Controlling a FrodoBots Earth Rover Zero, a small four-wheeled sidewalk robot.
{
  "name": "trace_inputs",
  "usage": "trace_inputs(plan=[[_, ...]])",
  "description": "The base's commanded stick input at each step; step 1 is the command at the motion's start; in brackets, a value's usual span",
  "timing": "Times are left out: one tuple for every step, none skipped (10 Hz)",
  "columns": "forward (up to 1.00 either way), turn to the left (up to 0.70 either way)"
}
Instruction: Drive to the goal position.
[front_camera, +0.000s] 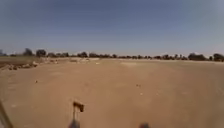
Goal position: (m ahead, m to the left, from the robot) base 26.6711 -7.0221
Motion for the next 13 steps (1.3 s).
trace_inputs(plan=[[0.5, 0.0], [0.5, 0.0], [0.5, 0.0], [0.5, 0.0], [0.5, 0.0], [0.5, 0.0], [0.5, 0.0], [0.5, 0.0], [0.5, 0.0], [0.5, 0.0], [0.5, 0.0], [0.5, 0.0], [0.5, 0.0]])
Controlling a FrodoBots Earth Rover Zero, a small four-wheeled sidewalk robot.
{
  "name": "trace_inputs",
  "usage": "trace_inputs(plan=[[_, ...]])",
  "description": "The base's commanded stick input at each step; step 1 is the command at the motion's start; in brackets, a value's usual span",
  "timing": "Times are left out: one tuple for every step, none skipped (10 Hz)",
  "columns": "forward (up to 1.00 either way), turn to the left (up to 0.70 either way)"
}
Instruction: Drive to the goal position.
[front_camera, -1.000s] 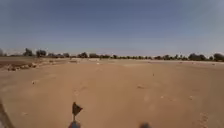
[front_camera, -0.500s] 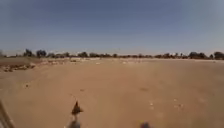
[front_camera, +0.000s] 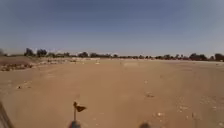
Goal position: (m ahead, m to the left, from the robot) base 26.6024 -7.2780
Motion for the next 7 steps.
trace_inputs(plan=[[0.5, 0.0], [0.5, 0.0], [0.5, 0.0], [0.5, 0.0], [0.5, 0.0], [0.5, 0.0], [0.5, 0.0]])
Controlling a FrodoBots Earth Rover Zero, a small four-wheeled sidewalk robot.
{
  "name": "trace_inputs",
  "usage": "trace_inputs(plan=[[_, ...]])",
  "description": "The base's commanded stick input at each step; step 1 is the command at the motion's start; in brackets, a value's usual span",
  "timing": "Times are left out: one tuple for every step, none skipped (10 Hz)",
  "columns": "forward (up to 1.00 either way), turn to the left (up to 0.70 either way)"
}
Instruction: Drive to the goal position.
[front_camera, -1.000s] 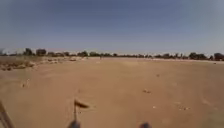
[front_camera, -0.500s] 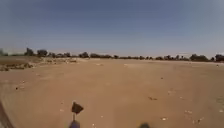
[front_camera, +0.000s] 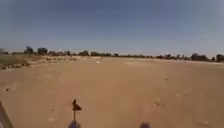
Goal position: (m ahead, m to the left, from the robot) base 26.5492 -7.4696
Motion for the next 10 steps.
trace_inputs(plan=[[0.5, 0.0], [0.5, 0.0], [0.5, 0.0], [0.5, 0.0], [0.5, 0.0], [0.5, 0.0], [0.5, 0.0], [0.5, 0.0], [0.5, 0.0], [0.5, 0.0]])
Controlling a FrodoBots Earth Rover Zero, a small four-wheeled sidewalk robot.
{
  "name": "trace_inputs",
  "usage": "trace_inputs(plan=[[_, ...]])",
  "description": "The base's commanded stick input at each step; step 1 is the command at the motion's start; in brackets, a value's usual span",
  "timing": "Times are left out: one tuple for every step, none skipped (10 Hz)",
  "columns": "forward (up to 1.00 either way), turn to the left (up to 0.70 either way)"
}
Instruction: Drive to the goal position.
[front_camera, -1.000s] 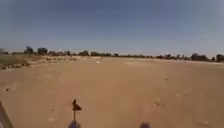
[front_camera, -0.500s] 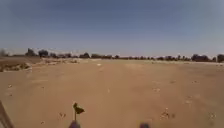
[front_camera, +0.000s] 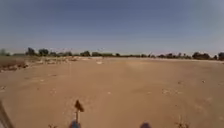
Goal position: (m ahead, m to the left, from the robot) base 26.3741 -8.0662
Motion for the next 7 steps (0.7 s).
trace_inputs(plan=[[0.5, 0.0], [0.5, 0.0], [0.5, 0.0], [0.5, 0.0], [0.5, 0.0], [0.5, 0.0], [0.5, 0.0]])
